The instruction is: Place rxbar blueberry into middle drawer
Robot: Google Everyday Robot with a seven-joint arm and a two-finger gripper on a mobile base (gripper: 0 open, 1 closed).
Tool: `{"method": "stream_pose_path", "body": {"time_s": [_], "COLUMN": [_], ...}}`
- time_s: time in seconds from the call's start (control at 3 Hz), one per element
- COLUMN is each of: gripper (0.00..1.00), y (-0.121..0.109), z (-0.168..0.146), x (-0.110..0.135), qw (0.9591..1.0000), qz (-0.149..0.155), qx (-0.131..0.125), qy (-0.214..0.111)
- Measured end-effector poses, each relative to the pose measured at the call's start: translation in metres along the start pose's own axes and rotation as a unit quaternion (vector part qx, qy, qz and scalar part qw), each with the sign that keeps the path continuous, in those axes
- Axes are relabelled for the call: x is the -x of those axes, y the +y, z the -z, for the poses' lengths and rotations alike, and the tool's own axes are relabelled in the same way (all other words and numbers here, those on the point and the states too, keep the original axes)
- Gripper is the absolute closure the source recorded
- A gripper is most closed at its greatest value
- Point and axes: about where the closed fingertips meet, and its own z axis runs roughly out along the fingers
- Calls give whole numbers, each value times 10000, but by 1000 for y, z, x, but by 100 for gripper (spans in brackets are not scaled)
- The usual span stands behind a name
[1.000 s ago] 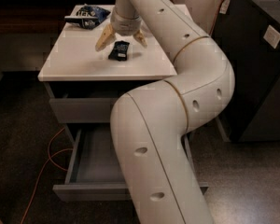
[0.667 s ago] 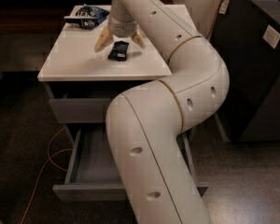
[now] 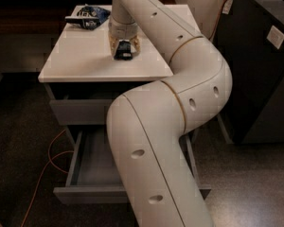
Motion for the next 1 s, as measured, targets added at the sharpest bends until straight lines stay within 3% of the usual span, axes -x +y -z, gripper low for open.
{"method": "stream_pose_path", "body": {"time_s": [0.67, 1.0], "gripper": [95, 100], "y": [15, 24], "z": [23, 46], "x": [-4, -23], "qw": [9994, 9980], "qz": [321, 615], "qx": [9, 56], "qy": [-135, -161]}}
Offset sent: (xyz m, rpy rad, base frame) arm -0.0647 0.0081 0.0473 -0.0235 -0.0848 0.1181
